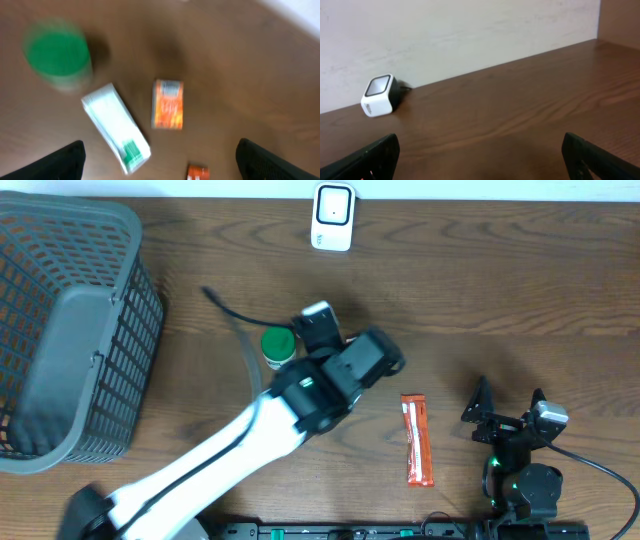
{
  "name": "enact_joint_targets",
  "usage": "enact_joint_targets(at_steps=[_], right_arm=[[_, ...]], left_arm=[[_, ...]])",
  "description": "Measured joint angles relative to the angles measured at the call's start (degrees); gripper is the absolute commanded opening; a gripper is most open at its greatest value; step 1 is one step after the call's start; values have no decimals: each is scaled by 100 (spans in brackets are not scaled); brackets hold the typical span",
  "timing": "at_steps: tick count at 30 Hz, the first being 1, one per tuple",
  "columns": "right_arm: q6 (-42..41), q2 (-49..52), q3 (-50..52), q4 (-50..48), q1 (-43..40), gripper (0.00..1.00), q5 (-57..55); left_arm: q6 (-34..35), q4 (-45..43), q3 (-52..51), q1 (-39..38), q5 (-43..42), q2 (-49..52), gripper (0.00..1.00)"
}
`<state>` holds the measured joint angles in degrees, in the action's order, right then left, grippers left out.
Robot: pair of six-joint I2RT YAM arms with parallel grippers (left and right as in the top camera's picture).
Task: Scan the item barcode
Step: 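Place the medicine box on the table and retract the left arm, then swing the right arm up and over toward the tissue pack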
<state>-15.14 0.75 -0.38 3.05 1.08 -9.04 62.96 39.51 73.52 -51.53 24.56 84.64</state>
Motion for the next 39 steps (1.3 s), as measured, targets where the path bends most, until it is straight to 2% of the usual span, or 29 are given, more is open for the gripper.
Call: enact_joint_targets(at_steps=[4,7,11,14,18,23,28,31,35,39], right_arm=[[17,0,0,11,0,99,-7],[50,0,0,7,0,99,-35],[70,2,2,-74,2,99,-55],[70,15,2,-605,0,99,55],[-87,26,-48,-1327,2,99,837],[-452,540,-706,472,11,99,1563],[-592,2083,-2199,1552,35,99,1860],[-640,3281,-3630,2380,219,99,1908],[-664,4981,-5643,4022,616,99,1952],[-678,6577,-7106,4892,1023,99,2210]], left_arm=[[-1064,-595,-7,96,1058,-887,95],[-2225,-1204,-7,442,1672,-1545,95],[-3578,-1904,-9,1377,2059,-2293,95],[-4310,-2450,-9,2240,2149,-2684,95],[-5204,-3204,-9,3355,2096,-2997,96],[-6186,-3366,11,4356,2083,-3108,96],[-6712,-3182,22,4809,2079,-3038,96],[-6773,-3010,22,4850,2015,-3042,96],[-6651,-2590,28,4848,1659,-3097,96],[-6395,-2354,28,4850,1134,-3211,96]])
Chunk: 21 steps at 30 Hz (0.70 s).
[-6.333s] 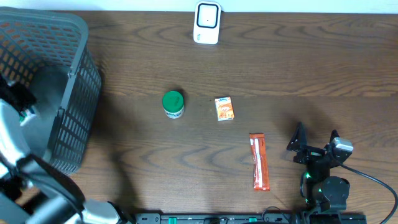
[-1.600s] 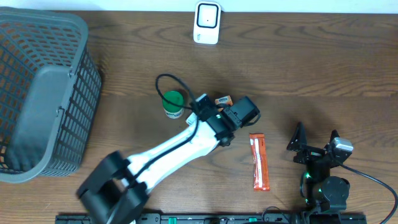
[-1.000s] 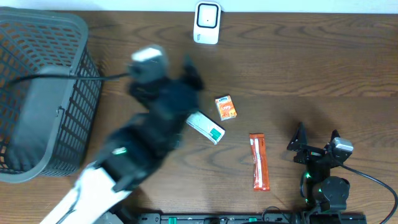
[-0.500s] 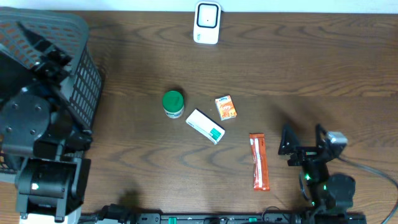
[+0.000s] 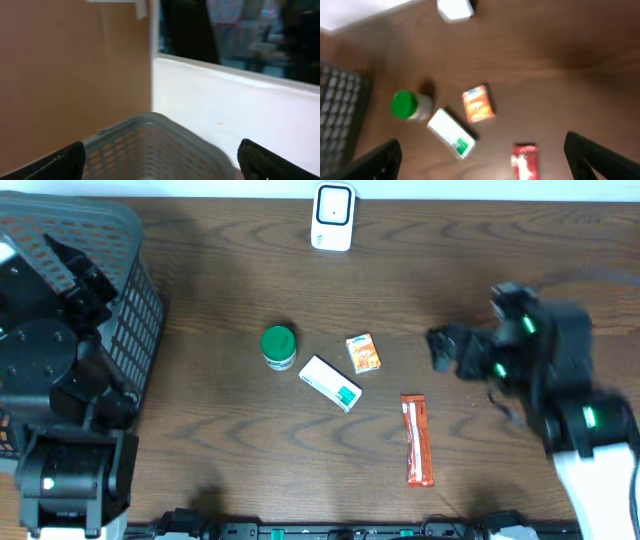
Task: Scan the item barcode
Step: 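Swing the right arm up and over toward the tissue pack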
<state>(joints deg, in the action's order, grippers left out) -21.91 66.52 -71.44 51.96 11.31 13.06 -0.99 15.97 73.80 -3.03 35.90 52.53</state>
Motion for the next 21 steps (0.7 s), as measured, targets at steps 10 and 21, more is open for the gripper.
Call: enact_joint_targets(at_steps=[10,21], right_arm=[[2673,1978,-514,48,175,99,1263],[6087,2312,-531,-1482,179,99,1327]], left_arm=[[236,55,0,0,-535,-229,96],[251,55,-2,0,-581,-229,96]])
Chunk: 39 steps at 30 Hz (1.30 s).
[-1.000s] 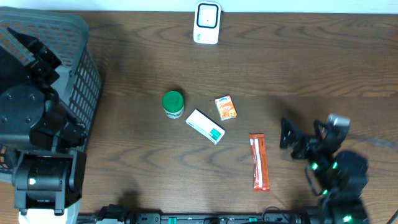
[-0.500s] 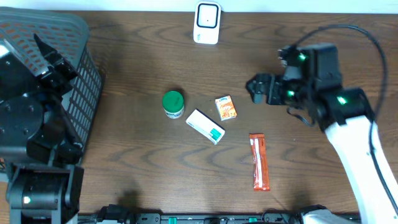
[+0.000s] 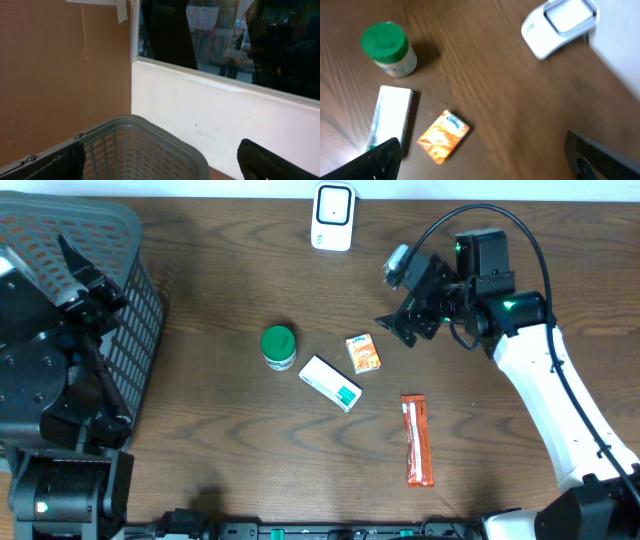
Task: Scan the item barcode
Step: 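Swing the right arm up and over toward the tissue pack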
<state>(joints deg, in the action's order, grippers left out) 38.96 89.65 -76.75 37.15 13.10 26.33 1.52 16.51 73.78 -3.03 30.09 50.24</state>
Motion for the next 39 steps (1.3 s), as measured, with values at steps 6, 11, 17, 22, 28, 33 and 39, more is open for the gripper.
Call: enact_joint_targets(at_steps=[6,11,17,22,28,33,39], right_arm=[[1309,48,-4,-63,0,99,317],[1792,339,-15,354,11,99,363],[2326,859,-13,846,39,98,321],[2450,1355,-13,621,90,85,81],[1132,2271,-31,-966,216,13,26],[-420,2839,-35,-1899,289,1,-151],[-1346,2879,-39,-1845,278,1,-1211]], left_arm=[[0,2,0,0,0,0,96],[0,74,0,0,2,13,96],[0,278,0,0,2,109,96],[0,304,-2,0,4,208,96],[-2,345,-4,0,7,376,96],[-2,352,-4,0,4,560,96],[0,339,-4,0,4,647,96]])
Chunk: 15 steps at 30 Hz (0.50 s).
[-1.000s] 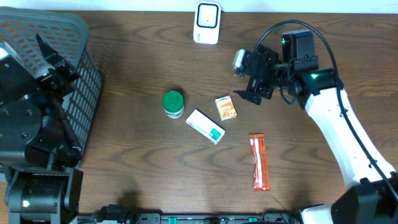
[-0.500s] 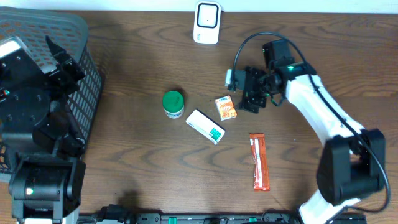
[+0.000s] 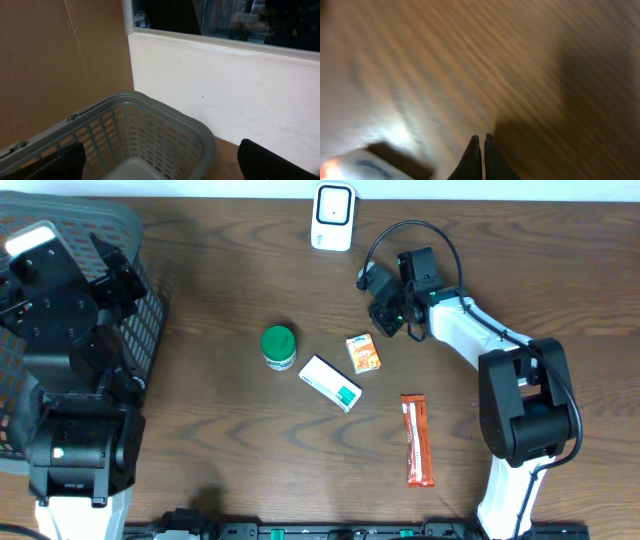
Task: Scan the item barcode
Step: 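Swing the right arm up and over toward the tissue pack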
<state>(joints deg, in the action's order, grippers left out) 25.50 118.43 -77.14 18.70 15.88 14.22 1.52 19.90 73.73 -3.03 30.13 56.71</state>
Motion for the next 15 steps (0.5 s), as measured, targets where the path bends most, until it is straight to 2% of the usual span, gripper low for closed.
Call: enact_joint_targets(at_steps=[5,8,15], right_arm=[[0,-2,-2,396,-11,1,-601],[-369,-4,-2,693,-11,1,-691],[-1043,-52,-11,1768,61,1,192]], left_arm=[[-2,-42,0,0,2,-2,96],[0,-48,0,0,2,-2,96],[0,-186,0,0,2,-2,96]])
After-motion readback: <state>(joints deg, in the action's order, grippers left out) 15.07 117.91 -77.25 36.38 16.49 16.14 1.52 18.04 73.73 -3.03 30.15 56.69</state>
